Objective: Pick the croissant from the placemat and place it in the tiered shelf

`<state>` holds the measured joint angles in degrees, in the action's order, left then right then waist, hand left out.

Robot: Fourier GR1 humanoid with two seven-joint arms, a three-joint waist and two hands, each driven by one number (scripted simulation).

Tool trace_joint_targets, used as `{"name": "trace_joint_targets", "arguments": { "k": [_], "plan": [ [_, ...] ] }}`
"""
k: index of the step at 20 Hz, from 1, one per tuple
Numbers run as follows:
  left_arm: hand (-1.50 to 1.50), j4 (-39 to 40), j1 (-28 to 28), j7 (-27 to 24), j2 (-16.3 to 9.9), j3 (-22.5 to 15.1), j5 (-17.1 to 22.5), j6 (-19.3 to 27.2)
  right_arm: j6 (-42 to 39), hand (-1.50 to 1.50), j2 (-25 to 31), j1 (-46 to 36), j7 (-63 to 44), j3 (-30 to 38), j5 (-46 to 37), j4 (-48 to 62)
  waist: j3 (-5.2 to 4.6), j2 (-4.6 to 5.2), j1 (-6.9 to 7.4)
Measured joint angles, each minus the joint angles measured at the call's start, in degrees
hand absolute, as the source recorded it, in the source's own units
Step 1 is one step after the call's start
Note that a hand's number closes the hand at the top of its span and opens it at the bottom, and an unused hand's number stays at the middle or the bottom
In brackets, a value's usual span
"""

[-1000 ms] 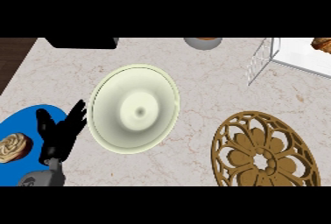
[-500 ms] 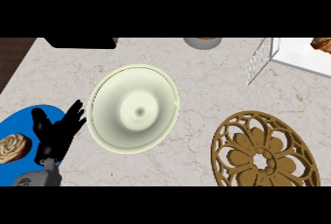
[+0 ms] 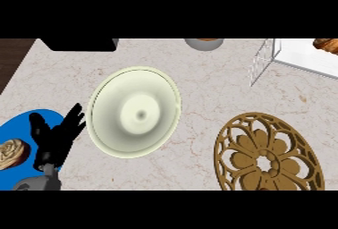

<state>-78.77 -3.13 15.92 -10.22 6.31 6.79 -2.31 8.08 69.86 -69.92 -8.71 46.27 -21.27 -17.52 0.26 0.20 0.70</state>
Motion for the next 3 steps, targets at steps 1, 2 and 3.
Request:
{"name": "trace_joint_targets", "arguments": {
  "k": [1,2,3],
  "plan": [
    [0.0,-0.2,0.1,0.1,-0.1,0.0,0.0,0.0,-1.1,-1.5,1.0,1.4,0.8,0.9,0.9,0.6,-0.02,0.0,-0.03],
    [0.0,0.0,0.3,-0.6,0.2,-0.2,-0.3,0.1,-2.5,-1.5,1.8,2.5,1.3,1.5,1.6,1.0,0.01,-0.03,-0.09],
    [0.0,-0.4,0.4,-0.3,0.5,-0.3,-0.3,0.3,-4.2,-1.5,3.2,3.6,1.8,2.2,2.4,1.3,0.03,-0.04,-0.13]
  ]
}}
